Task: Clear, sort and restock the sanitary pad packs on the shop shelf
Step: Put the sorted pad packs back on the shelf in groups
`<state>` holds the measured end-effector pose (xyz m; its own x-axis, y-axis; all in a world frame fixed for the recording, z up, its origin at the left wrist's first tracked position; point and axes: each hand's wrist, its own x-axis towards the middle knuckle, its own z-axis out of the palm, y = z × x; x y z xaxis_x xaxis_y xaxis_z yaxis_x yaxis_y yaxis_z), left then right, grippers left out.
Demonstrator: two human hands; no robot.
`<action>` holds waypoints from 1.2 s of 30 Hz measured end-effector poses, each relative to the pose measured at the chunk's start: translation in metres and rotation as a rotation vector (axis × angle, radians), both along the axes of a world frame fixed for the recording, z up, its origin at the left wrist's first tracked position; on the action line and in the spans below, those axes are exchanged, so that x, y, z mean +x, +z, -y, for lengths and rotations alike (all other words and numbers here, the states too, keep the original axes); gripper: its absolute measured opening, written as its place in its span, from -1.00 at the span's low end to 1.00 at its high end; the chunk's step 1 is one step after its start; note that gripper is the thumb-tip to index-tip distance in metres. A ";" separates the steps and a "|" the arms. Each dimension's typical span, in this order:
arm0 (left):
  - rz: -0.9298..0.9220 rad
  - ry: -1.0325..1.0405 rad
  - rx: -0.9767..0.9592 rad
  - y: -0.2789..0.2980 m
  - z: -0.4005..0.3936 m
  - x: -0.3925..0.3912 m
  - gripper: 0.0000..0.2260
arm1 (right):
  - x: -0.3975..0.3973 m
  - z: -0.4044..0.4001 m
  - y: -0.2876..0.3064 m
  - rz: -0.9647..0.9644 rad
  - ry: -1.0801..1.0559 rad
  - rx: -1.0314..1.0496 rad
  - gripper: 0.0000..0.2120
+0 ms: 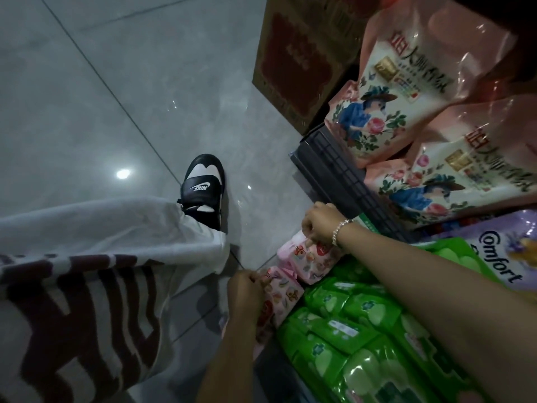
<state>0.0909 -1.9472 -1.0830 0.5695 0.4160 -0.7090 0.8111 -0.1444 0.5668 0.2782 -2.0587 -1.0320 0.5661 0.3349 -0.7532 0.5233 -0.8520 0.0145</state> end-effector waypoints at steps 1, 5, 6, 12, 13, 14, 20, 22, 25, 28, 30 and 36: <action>-0.003 0.018 0.006 0.001 -0.001 0.000 -0.76 | 0.002 -0.001 0.004 0.002 -0.028 0.029 -0.81; 0.020 0.118 0.054 0.001 -0.005 -0.004 -0.66 | 0.010 -0.005 0.021 -0.029 -0.219 0.154 -0.87; 0.020 0.132 0.060 0.003 -0.006 -0.004 -0.68 | 0.012 -0.007 0.025 -0.027 -0.240 0.174 -0.87; 0.128 0.230 0.041 0.038 -0.011 0.006 -0.85 | 0.013 -0.013 0.063 0.044 -0.472 0.409 -0.81; 0.165 0.244 0.019 0.048 -0.013 0.010 -0.86 | 0.012 -0.013 0.075 0.046 -0.520 0.453 -0.83; 0.207 0.264 -0.011 0.059 -0.014 0.014 -0.86 | 0.012 -0.012 0.086 0.049 -0.553 0.493 -0.85; 0.424 0.257 0.017 0.132 -0.024 0.035 -0.84 | -0.005 0.003 0.173 0.174 -0.698 0.760 -0.88; 0.512 0.220 0.049 0.159 -0.030 0.041 -0.84 | -0.014 0.012 0.207 0.247 -0.768 0.873 -0.90; 0.673 0.161 0.117 0.210 -0.036 0.049 -0.82 | -0.032 0.030 0.255 0.344 -0.880 1.054 -0.92; 0.778 0.039 0.157 0.272 -0.035 0.050 -0.80 | -0.055 0.057 0.303 0.404 -1.034 1.244 -0.89; 0.795 -0.066 0.134 0.307 -0.031 0.050 -0.75 | -0.076 0.080 0.331 0.398 -1.153 1.354 -0.88; 0.731 -0.309 -0.005 0.367 0.008 0.042 -0.66 | -0.158 0.156 0.363 0.313 -1.439 1.427 -0.83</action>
<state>0.1329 -1.9547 -0.7159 0.9805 0.1612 -0.1126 0.1572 -0.2981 0.9415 0.1197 -2.2149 -0.6690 0.9355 -0.2365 -0.2625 -0.2814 -0.0494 -0.9583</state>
